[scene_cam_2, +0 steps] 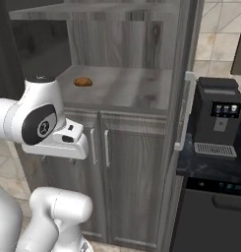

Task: Pick the potatos from the cabinet and place them in one bowl. Pick the onion from the sink and place it in the other bowl.

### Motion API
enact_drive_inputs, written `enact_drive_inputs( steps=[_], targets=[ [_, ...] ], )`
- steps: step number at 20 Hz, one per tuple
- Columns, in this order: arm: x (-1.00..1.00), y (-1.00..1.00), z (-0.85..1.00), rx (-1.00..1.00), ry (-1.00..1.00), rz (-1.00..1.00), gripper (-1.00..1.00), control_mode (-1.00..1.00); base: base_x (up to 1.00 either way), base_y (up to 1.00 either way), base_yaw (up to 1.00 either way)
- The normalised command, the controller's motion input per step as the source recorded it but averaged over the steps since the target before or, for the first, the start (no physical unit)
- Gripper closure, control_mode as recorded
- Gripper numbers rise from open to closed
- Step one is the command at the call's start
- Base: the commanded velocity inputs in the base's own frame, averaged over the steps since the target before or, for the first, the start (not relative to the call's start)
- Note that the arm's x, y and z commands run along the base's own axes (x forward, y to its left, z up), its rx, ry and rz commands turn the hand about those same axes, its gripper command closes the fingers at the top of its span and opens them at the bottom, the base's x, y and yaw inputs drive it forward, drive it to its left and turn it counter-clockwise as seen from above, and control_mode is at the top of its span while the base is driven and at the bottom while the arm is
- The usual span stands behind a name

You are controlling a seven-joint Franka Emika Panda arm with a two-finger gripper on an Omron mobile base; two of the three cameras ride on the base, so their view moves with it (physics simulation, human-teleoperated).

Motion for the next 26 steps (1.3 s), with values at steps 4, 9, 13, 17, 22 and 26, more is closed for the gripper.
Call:
enact_drive_inputs(
  steps=[4,9,13,17,22,26],
  targets=[
    [0.0,0.0,0.0,0.0,0.0,0.0,-1.0,1.0,0.34,-0.04,-0.08],
    [0.0,0.0,0.0,0.0,0.0,0.0,-1.0,1.0,0.43,0.0,-0.07],
    [0.0,0.0,0.0,0.0,0.0,0.0,-1.0,1.0,0.48,0.0,-0.01],
    [0.0,0.0,0.0,0.0,0.0,0.0,-1.0,1.0,0.46,-0.03,0.0],
    [0.0,0.0,0.0,0.0,0.0,0.0,-1.0,1.0,0.44,-0.06,0.0],
    [0.0,0.0,0.0,0.0,0.0,0.0,-1.0,1.0,0.44,-0.01,0.0]
  ],
)
